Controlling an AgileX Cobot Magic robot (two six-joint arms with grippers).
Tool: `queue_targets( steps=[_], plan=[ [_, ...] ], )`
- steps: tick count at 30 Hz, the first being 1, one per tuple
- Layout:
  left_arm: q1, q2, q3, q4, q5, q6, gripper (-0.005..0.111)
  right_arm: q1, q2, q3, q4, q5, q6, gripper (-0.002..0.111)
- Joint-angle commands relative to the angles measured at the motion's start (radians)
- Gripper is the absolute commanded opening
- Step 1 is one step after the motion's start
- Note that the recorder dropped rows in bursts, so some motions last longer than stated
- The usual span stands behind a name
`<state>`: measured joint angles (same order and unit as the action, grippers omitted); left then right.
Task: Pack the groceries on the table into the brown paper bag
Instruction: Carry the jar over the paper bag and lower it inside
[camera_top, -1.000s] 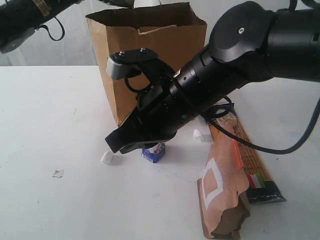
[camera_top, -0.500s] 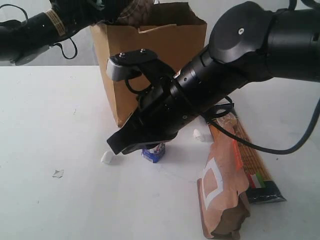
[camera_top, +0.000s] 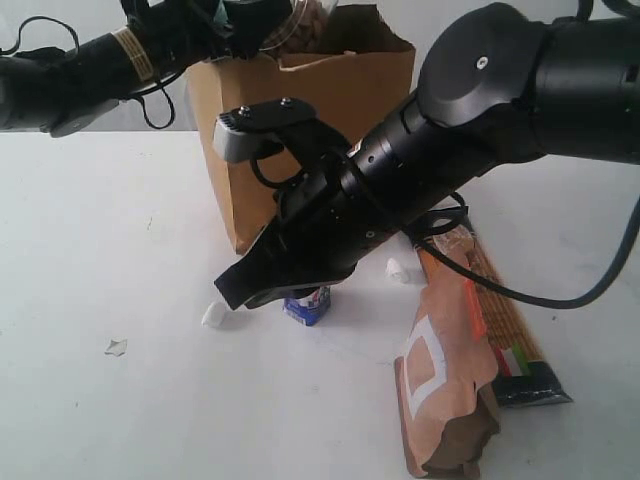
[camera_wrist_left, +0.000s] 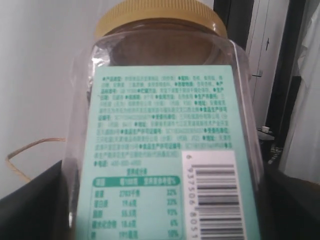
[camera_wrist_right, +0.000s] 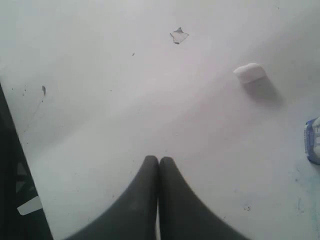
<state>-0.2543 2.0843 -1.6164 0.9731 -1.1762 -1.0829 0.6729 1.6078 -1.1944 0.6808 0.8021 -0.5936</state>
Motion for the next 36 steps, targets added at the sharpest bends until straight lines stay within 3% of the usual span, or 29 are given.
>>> queue_targets(
  steps=[1,3,6,27,29,32,36],
  plan=[
    [-0.003,-0.019,-0.013,-0.011,-0.045,0.007,0.033,-0.006,-0.009,-0.002,-0.004,0.0,-0.004,0.0],
    [-0.003,-0.019,-0.013,-0.011,-0.045,0.007,0.064,-0.006,-0.009,-0.002,-0.004,0.0,-0.004,0.0],
    [-0.003,-0.019,-0.013,-0.011,-0.045,0.007,0.084,-0.006,-0.009,-0.002,-0.004,0.0,-0.004,0.0],
    [-0.001,-0.019,-0.013,-0.003,-0.045,-0.043,0.085,-0.006,-0.009,-0.002,-0.004,-0.021,-0.004,0.0],
    [-0.001,-0.019,-0.013,0.017,-0.045,-0.043,0.089,-0.006,-0.009,-0.002,-0.004,-0.022,-0.004,0.0],
    [-0.001,-0.019,-0.013,0.058,-0.045,-0.043,0.104,-0.006,-0.009,-0.002,-0.004,-0.022,-0.004,0.0],
    [-0.001,-0.019,-0.013,0.114,-0.045,-0.043,0.105,-0.006,-0.009,-0.002,-0.004,-0.022,-0.004,0.0]
  ],
)
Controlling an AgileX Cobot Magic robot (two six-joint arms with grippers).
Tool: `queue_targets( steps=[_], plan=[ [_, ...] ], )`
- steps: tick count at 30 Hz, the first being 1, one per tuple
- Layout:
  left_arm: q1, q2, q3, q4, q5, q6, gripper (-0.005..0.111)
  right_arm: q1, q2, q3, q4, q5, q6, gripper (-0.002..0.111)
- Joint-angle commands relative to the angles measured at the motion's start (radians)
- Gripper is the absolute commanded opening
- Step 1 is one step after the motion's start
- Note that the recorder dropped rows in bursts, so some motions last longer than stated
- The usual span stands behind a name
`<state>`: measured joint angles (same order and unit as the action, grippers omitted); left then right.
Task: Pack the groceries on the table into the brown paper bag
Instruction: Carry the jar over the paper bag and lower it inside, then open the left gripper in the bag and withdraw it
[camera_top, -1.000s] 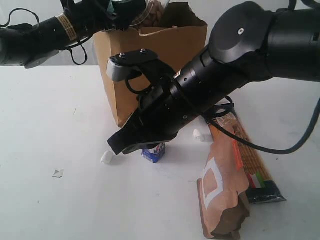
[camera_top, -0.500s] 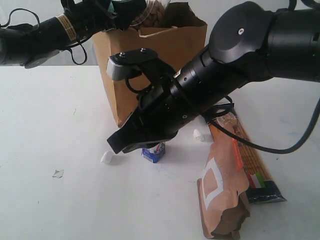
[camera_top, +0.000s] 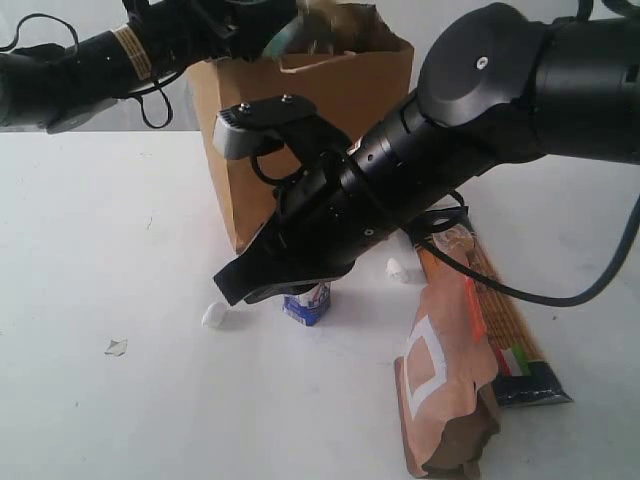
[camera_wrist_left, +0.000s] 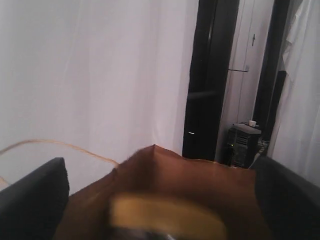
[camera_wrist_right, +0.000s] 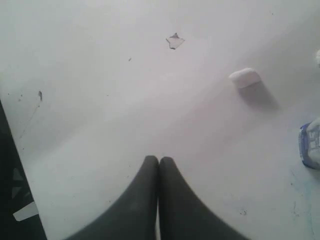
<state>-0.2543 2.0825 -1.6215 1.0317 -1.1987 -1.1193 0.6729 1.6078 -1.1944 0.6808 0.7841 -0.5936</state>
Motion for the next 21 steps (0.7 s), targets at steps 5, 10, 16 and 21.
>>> queue_targets(
  steps=[5,10,16,21],
  plan=[
    [-0.001,-0.017,-0.007,0.048,-0.022,-0.006,0.105,-0.006,-0.009,-0.002,-0.004,-0.004,-0.004,0.0],
    [-0.001,-0.017,-0.007,0.048,-0.022,-0.006,0.105,-0.006,-0.009,-0.002,-0.004,-0.004,-0.004,0.0],
    [0.071,-0.077,-0.007,0.047,-0.022,-0.006,0.105,-0.006,-0.009,-0.002,-0.004,-0.004,-0.004,0.0],
    [0.205,-0.125,-0.007,0.149,-0.022,-0.121,0.105,-0.006,-0.009,-0.002,-0.004,-0.004,-0.004,0.0]
  ],
)
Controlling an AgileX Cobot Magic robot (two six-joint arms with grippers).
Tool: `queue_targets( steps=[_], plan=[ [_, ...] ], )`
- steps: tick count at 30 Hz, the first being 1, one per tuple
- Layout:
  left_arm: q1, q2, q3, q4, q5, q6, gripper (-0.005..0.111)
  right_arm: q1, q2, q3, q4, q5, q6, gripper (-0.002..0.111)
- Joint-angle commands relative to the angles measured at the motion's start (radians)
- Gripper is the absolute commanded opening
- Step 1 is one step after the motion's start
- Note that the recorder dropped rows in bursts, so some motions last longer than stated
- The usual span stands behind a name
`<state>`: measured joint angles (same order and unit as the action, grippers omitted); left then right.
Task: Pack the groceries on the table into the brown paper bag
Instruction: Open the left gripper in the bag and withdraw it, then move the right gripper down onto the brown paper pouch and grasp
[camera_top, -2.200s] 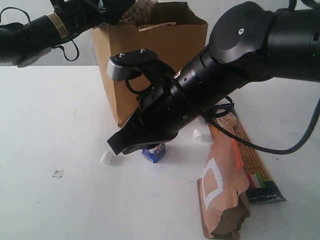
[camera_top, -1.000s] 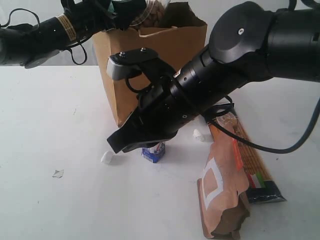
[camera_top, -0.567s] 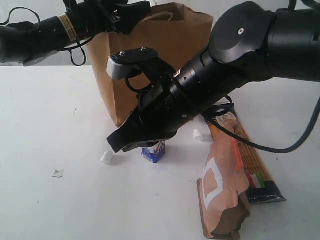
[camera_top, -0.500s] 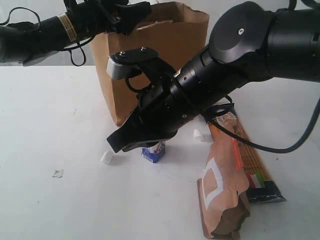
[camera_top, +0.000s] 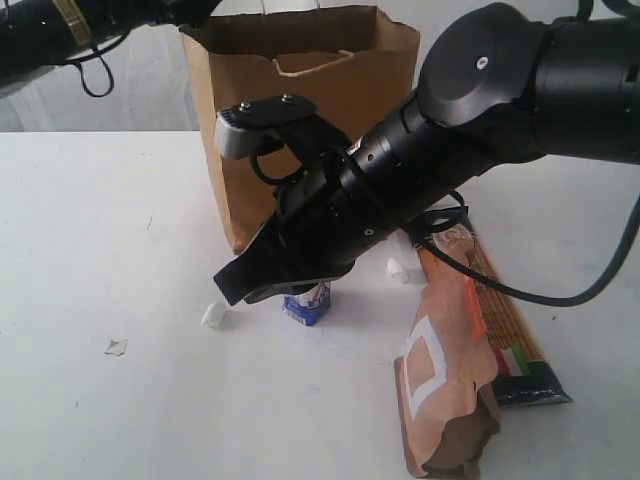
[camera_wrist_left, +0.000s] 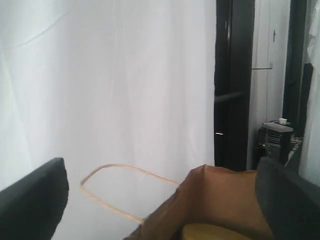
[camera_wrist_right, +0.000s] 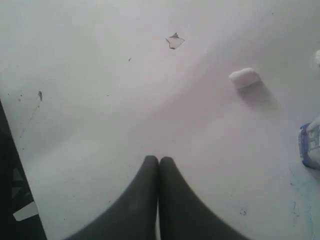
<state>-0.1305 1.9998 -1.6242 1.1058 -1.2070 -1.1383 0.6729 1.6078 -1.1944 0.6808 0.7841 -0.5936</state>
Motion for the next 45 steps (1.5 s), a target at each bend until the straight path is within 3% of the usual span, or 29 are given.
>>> queue_targets(
  steps=[1,6,11,14,18,22,27,33,35,39,45],
  plan=[
    [0.098,-0.049,-0.005,0.093,-0.014,-0.124,0.105,-0.006,-0.009,-0.002,-0.004,-0.004,-0.004,0.0],
    [0.179,-0.087,-0.005,0.178,-0.014,-0.323,0.105,-0.006,-0.009,-0.002,-0.004,-0.004,-0.004,0.0],
    [0.224,-0.137,-0.005,0.291,-0.014,-0.366,0.097,-0.006,-0.009,-0.002,-0.004,0.006,-0.004,0.0],
    [0.236,-0.162,-0.005,0.355,-0.014,-0.423,0.071,-0.006,-0.009,-0.002,-0.005,0.024,-0.004,0.0],
    [0.247,-0.172,-0.005,0.441,-0.014,-0.457,0.002,-0.006,-0.017,-0.002,-0.02,0.04,0.011,0.0],
    [0.247,-0.174,-0.005,0.588,-0.014,-0.534,0.0,-0.006,-0.048,-0.002,-0.079,0.04,0.058,0.0],
    [0.247,-0.181,-0.005,0.639,-0.012,-0.74,0.0,-0.006,-0.115,-0.002,-0.304,0.057,0.247,0.0],
    [0.247,-0.224,0.06,0.639,0.161,-0.867,0.0,-0.006,-0.236,-0.002,-0.636,0.221,0.532,0.0],
    [0.247,-0.241,0.087,0.639,0.236,-0.886,0.0,-0.006,-0.281,-0.002,-0.713,0.282,0.594,0.0],
    [0.247,-0.305,0.187,0.639,0.521,-0.976,0.0,-0.006,-0.361,-0.002,-0.834,0.376,0.723,0.0],
    [0.247,-0.435,0.396,0.639,0.958,-0.98,0.0,-0.006,-0.419,-0.002,-0.819,0.437,0.847,0.0]
  ],
)
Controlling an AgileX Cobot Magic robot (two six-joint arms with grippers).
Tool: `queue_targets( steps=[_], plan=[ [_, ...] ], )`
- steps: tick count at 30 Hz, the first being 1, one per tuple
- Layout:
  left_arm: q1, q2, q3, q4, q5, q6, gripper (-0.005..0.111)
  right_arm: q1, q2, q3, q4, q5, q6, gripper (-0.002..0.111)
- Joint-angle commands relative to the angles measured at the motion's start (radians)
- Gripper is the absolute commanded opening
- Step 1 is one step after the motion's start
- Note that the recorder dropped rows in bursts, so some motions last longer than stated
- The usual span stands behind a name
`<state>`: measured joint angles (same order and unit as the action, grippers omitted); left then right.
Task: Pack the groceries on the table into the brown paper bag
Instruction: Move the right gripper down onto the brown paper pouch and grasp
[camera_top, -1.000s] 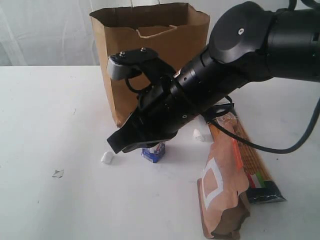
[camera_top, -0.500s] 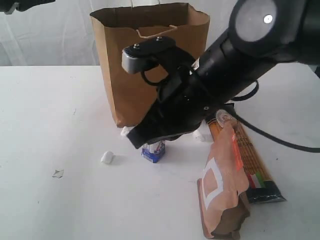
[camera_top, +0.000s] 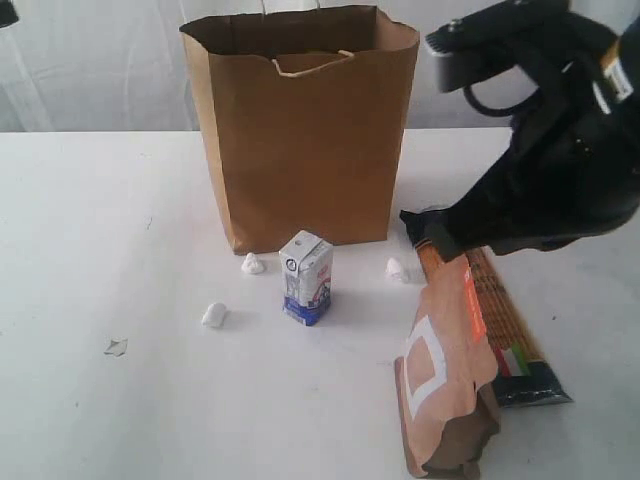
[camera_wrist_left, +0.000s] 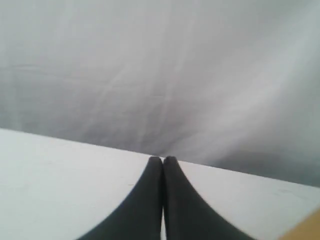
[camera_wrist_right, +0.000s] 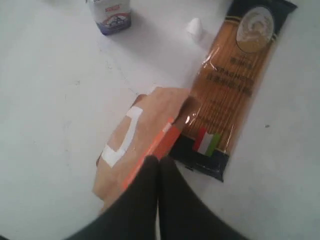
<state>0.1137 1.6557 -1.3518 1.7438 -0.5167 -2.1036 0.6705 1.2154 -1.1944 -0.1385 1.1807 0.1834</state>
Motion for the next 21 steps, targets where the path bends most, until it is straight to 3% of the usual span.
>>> queue_targets(
  steps=[1,4,7,13,15,21],
  plan=[
    [0.003,-0.11,0.159,0.001,0.315,-0.003,0.0,-0.003,-0.027,-0.002,0.008,0.04,0.07,0.0],
    [0.001,-0.183,0.29,0.001,0.452,0.077,0.0,-0.003,-0.02,-0.002,0.008,0.04,0.07,0.007],
    [0.001,-0.252,0.436,0.001,0.529,0.185,0.0,-0.003,0.002,-0.001,0.006,0.04,0.058,0.023],
    [0.001,-0.423,0.678,0.001,0.517,0.22,0.0,-0.003,0.067,0.075,-0.039,-0.045,0.093,0.077],
    [0.001,-0.471,0.738,0.001,0.498,0.22,0.0,-0.003,0.1,0.1,-0.047,-0.077,0.145,0.088],
    [0.001,-0.557,0.887,0.001,0.425,0.224,0.0,-0.003,0.196,0.104,-0.028,-0.096,0.221,0.093]
  ],
)
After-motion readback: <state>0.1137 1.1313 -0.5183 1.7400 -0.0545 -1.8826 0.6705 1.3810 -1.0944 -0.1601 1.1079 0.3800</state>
